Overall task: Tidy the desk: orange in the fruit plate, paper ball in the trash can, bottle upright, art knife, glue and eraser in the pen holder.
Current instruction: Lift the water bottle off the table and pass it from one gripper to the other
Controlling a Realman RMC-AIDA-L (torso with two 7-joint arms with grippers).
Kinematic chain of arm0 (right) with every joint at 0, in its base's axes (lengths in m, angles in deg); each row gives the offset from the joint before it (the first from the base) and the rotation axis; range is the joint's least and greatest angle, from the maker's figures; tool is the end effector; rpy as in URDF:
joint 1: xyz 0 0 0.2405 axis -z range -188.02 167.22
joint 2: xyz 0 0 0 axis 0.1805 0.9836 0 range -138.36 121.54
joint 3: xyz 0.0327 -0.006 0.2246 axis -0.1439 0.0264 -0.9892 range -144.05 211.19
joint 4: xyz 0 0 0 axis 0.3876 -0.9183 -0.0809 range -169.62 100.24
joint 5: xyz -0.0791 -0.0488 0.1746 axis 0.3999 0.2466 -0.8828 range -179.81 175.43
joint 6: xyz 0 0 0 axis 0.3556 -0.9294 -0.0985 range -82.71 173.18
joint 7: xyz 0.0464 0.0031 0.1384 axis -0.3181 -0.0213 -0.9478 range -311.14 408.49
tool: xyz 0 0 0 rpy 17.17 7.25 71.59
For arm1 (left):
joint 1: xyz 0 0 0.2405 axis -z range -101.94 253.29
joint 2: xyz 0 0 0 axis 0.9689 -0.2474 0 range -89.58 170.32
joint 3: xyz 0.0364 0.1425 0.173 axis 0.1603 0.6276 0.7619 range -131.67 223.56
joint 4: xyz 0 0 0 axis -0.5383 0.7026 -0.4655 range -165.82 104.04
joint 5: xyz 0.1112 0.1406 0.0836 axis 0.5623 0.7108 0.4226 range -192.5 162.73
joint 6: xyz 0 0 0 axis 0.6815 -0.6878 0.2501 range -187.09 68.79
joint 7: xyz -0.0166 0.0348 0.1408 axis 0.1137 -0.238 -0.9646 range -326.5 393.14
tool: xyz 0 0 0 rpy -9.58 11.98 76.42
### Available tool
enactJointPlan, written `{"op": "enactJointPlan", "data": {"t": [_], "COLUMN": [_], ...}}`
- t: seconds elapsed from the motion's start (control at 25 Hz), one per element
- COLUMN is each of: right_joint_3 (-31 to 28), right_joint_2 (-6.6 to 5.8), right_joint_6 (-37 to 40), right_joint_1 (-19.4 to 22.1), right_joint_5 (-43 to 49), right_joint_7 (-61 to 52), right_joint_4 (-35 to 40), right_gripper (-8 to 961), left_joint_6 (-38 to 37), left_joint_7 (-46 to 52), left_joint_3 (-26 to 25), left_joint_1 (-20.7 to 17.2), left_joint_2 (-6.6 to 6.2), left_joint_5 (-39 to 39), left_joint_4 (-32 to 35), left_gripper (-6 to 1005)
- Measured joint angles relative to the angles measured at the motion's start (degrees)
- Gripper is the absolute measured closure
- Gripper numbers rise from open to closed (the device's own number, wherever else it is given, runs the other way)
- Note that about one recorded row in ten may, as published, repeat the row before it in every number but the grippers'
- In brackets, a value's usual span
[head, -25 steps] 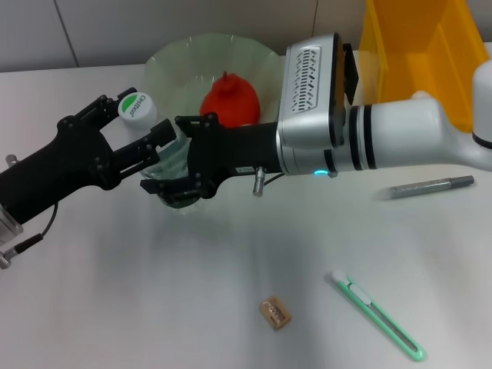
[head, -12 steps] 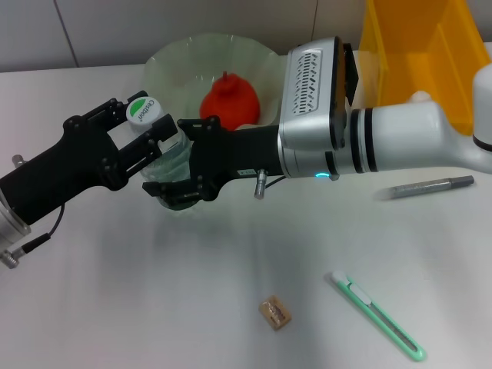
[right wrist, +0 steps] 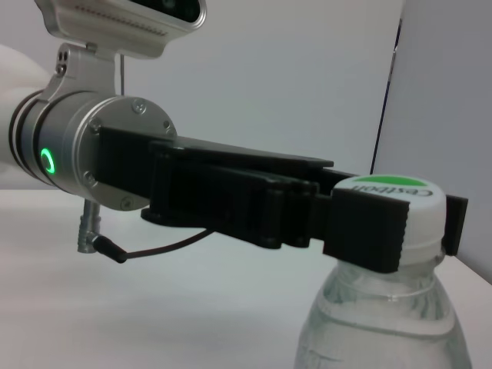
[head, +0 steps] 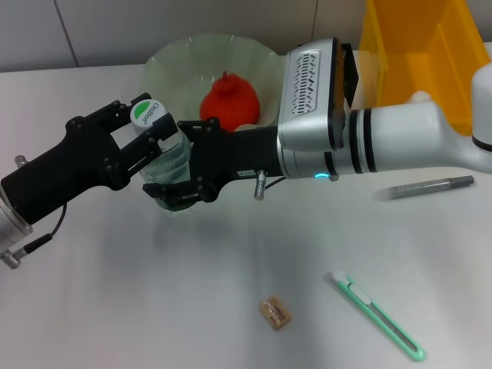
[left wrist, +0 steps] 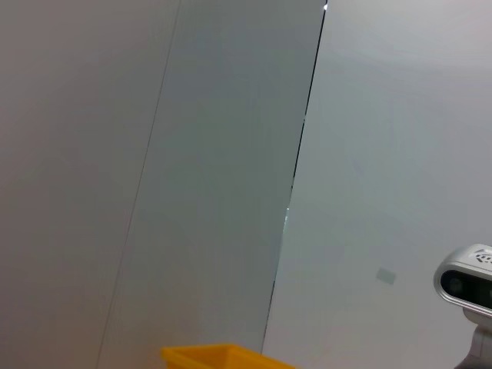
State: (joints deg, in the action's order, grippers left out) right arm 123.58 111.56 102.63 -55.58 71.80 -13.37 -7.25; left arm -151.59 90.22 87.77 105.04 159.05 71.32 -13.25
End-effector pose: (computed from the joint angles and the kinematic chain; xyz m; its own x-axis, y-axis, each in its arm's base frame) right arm 0.1255 0.3497 -0.0901 0.9215 0.0288 -0.3873 -0.0757 -0.9648 -0.2519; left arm -0.2162 0.2974 0.0041 0.5498 0.1052 0.8287 0.4715 -0.8580 -0.2039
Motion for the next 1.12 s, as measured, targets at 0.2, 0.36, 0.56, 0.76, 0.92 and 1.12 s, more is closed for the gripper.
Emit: {"op": "enactJointPlan", "data": {"t": [0.2, 0.36, 0.56, 0.76, 0.92, 1.12], "right_joint_3": [0.0, 0.0, 0.0, -0.1, -0.1, -0.1], "right_joint_2": [0.00, 0.00, 0.00, -0.01, -0.01, -0.01], "right_joint_6": [0.0, 0.1, 0.2, 0.4, 0.5, 0.5], "right_joint_1": [0.3, 0.4, 0.7, 1.9, 2.8, 2.8], "right_joint_5": [0.0, -0.6, -1.1, -1.6, -1.6, -1.7], "right_joint_7": [0.0, 0.0, -0.1, 0.0, 0.0, 0.0], "right_joint_4": [0.3, 0.3, 0.5, 2.6, 4.4, 4.8], "right_gripper": [198, 198, 198, 199, 199, 199], "left_joint_6": [0.1, 0.4, 0.6, 0.6, 0.8, 1.0], "left_joint_7": [0.1, 0.1, 0.1, 0.3, 0.9, 1.2], "left_joint_3": [0.0, 0.0, 0.0, 0.0, 0.0, 0.0], "left_joint_1": [0.0, 0.0, -0.1, -0.1, -0.1, 0.0], "left_joint_2": [-0.06, -0.15, -0.30, -0.31, -0.32, -0.38], "left_joint_5": [0.1, 0.1, 0.2, 0.4, 0.4, 0.4], "left_joint_4": [0.0, 0.0, 0.4, 0.6, 0.7, 0.8], "left_gripper": [504, 522, 525, 527, 529, 530]}}
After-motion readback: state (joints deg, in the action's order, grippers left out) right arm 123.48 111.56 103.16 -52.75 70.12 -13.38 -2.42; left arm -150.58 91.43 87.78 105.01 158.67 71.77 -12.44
